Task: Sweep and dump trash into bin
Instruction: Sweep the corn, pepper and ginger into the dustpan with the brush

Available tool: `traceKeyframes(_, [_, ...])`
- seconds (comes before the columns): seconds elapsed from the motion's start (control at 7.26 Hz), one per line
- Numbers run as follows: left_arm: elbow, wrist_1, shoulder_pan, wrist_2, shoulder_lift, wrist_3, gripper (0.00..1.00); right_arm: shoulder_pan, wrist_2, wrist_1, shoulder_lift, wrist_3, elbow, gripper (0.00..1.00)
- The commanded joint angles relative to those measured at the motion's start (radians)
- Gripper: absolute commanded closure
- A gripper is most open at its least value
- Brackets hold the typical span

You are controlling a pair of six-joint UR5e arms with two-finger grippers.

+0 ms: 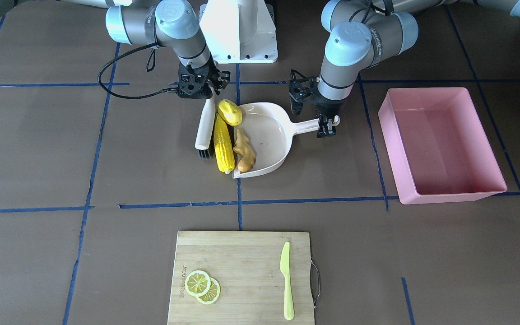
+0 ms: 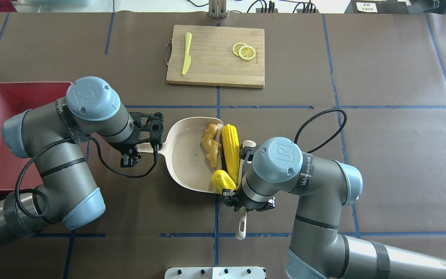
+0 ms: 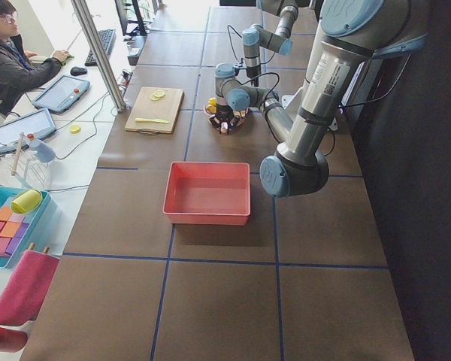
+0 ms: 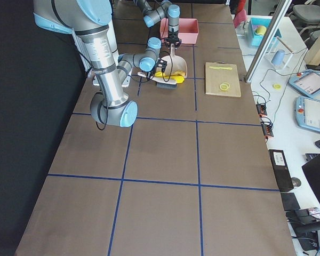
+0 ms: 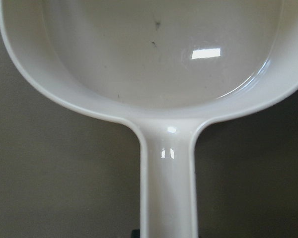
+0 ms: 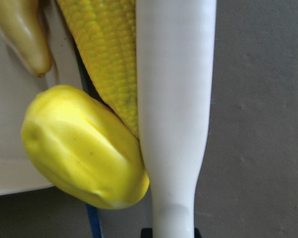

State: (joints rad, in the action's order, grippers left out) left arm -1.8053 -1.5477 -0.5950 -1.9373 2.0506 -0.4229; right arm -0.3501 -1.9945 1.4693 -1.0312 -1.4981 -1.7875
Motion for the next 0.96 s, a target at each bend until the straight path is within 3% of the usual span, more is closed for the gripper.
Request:
traceKeyframes(0.0, [0.000,0.000,0.001,0.000,0.000,0.001,1.00,0.003,0.000,-0.003,0.067,-0.028,0.055,1.00])
traceKeyframes(0.28, [-0.003,0.001,0.001,0.000,0.002,0.006,1.00,0.003,0.000,-0.003,0.141,-0.051,0.126,1.00])
traceKeyframes(0.83, [-0.002,0.001,0.001,0.000,0.007,0.013,1.00,0.002,-0.003,-0.001,0.137,-0.050,0.106,1.00])
